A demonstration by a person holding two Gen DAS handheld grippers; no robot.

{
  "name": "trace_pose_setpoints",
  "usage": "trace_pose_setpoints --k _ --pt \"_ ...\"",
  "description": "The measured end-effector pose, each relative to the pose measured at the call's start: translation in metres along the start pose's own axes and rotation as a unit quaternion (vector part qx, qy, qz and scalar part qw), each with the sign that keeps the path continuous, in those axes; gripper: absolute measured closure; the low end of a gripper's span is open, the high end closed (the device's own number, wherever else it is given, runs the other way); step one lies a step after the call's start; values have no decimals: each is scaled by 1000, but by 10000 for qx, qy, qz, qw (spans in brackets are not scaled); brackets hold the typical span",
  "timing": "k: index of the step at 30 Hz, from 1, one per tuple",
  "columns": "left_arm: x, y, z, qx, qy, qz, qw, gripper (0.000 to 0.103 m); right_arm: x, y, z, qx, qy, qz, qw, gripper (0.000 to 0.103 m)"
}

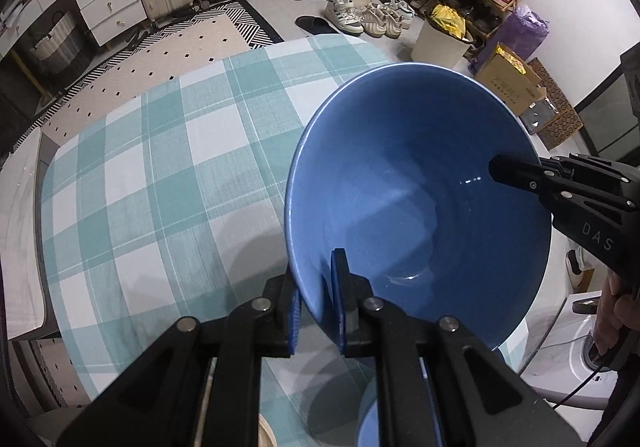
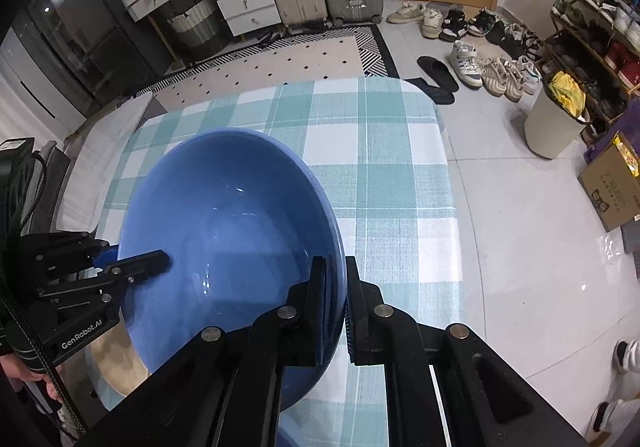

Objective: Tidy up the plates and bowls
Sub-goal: 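Lift and carry the blue bowl with both grippers toward the bowl stack, then lower the blue bowl into the nested blue bowls with both grippers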

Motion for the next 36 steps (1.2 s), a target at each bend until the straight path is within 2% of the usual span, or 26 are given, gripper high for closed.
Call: trace_pose_setpoints --k 11,18,28,31,36 --pt "-30 27 -19 18 172 -83 9998 92 -44 32 12 -107 218 -134 9996 95" --pt "-47 58 -28 107 146 -132 9997 92 -70 66 22 -174 161 -197 9995 95" --pt "-52 107 -48 185 199 -130 9995 91 -84 121 28 -149 116 -226 9996 95" --pt "-49 118 -54 231 159 -142 9995 90 -87 135 28 -150 101 -245 9995 95" --pt "-37 137 -67 478 -122 -116 9987 87 -82 157 23 -25 49 -227 9997 95"
Point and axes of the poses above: each gripper's, at about its wrist camera, not at the fingertips, and x roughly the way its jaws point, z to its left, y to its underside, the point moved 5 cm from there along x, roughly the way its jaws point, and after that the axes turned 9 degrees about x, right-handed, at the moved point
